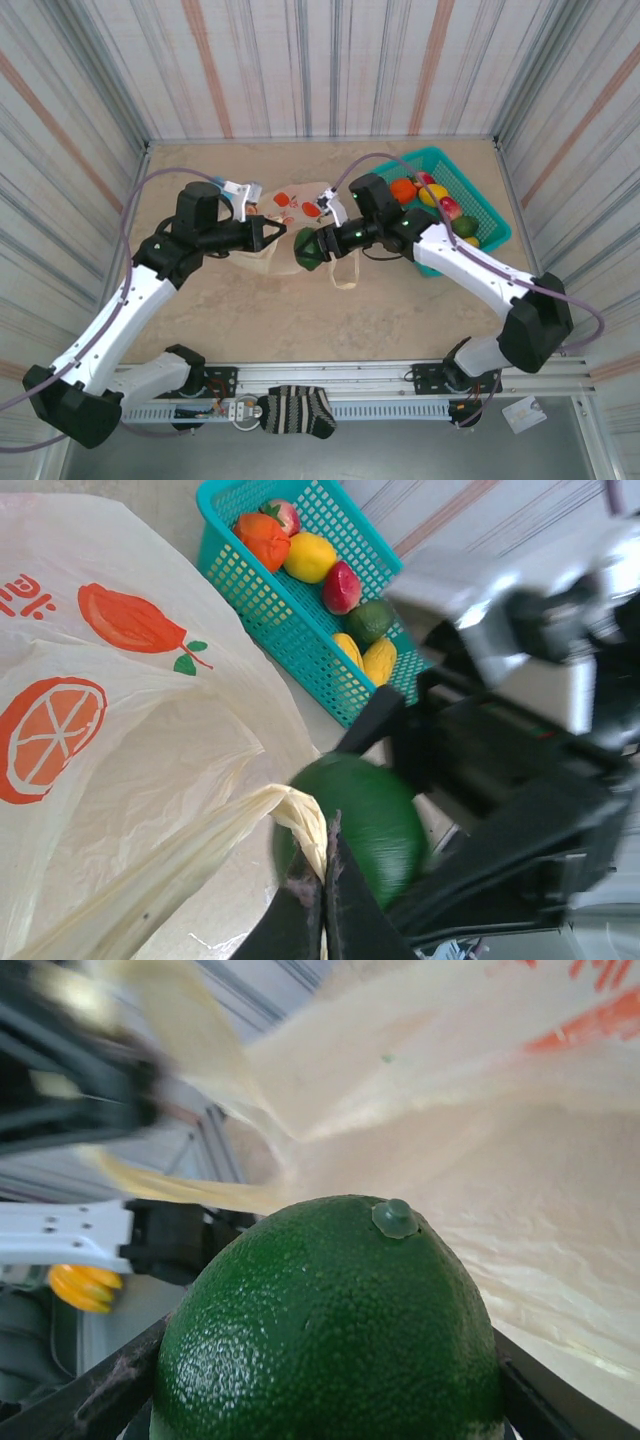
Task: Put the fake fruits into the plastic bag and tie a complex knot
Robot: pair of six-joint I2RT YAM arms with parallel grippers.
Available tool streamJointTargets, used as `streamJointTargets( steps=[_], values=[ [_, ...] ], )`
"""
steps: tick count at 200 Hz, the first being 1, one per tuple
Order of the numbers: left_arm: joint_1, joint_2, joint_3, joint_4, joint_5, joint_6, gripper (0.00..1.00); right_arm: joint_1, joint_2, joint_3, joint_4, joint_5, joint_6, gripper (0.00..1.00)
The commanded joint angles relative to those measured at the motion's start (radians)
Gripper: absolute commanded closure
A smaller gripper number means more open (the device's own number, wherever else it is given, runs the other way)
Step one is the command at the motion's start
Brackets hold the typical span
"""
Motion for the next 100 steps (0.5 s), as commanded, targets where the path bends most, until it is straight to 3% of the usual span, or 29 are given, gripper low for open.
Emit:
streamJointTargets(
  steps=[1,44,100],
  values=[
    [-0.004,-0.024,0.024,-0.016,-0.013,0.022,1.00,0.017,0.075,0.000,-0.049,0.056,-0.049,0.47],
    [-0.004,-0.020,0.028,-0.026,-0.007,0.037,1.00,0.052,0.225,0.089,-0.077,0.108,0.015,0.50],
    [-0.006,-0.027,0.023,-0.032,0.007,0.058,1.00,0.038,0.339,0.268,-0.060,0.310,0.226,0.42]
  ],
)
